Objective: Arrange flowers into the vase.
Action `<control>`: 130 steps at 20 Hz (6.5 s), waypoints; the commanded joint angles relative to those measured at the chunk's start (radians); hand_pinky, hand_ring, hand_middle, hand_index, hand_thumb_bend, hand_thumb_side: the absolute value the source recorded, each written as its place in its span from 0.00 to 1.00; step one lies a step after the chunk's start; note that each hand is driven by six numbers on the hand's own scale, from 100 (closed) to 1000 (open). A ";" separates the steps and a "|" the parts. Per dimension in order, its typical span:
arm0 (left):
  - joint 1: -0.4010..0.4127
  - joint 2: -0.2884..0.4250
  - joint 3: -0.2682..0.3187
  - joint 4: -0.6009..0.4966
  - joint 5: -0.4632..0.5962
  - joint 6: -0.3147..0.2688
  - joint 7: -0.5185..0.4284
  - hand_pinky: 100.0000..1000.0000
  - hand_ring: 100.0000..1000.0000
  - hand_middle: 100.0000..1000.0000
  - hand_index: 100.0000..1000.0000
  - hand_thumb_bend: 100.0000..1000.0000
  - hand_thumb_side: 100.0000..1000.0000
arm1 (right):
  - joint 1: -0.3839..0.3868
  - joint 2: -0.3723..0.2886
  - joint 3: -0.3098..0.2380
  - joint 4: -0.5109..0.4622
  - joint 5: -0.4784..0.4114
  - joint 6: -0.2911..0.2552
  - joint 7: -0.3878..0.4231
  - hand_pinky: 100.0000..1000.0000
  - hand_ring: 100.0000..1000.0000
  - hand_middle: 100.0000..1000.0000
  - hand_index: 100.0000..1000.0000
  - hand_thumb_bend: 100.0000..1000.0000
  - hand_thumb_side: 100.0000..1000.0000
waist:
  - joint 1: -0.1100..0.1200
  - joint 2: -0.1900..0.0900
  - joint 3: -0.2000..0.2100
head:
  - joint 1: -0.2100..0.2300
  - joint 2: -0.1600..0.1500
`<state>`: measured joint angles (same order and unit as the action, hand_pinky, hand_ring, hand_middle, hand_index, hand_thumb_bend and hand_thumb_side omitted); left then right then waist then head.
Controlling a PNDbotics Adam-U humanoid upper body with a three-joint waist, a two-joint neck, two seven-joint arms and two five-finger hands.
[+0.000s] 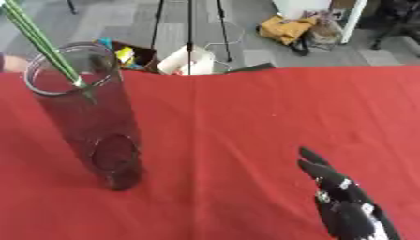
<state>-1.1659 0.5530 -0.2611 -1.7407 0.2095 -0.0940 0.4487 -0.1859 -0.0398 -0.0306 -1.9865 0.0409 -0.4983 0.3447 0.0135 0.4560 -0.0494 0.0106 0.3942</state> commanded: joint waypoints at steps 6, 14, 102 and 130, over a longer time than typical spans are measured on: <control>-0.001 0.017 -0.008 0.008 -0.044 0.004 -0.013 0.00 0.00 0.00 0.09 0.00 0.62 | -0.006 -0.002 -0.006 -0.013 -0.004 0.003 -0.005 0.96 1.00 0.03 0.86 0.00 1.00 | 0.000 -0.025 0.003 | -0.005 -0.003; 0.017 0.032 -0.013 0.024 -0.097 0.029 -0.038 0.00 0.00 0.00 0.12 0.00 0.59 | -0.001 -0.007 -0.008 -0.013 -0.012 0.004 -0.008 0.96 1.00 0.03 0.86 0.00 1.00 | -0.004 -0.033 0.015 | -0.009 0.024; 0.108 0.124 -0.015 0.073 -0.442 0.204 -0.567 0.74 0.80 0.80 0.97 0.00 0.63 | 0.004 -0.016 -0.011 -0.013 -0.012 0.034 -0.011 0.97 1.00 0.02 0.87 0.00 1.00 | -0.003 -0.045 0.053 | -0.040 0.013; 0.110 0.143 -0.006 0.080 -0.492 0.091 -0.753 0.88 0.90 0.92 1.00 0.00 0.99 | 0.001 -0.011 -0.009 -0.013 0.000 0.045 -0.004 0.97 1.00 0.01 0.87 0.00 1.00 | -0.001 -0.040 0.055 | -0.039 0.005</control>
<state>-1.0437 0.6621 -0.2855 -1.6537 -0.2719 0.0064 -0.2888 -0.1770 -0.0489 -0.0421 -1.9865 0.0332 -0.4552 0.3408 0.0107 0.4371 0.0058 -0.0278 0.4119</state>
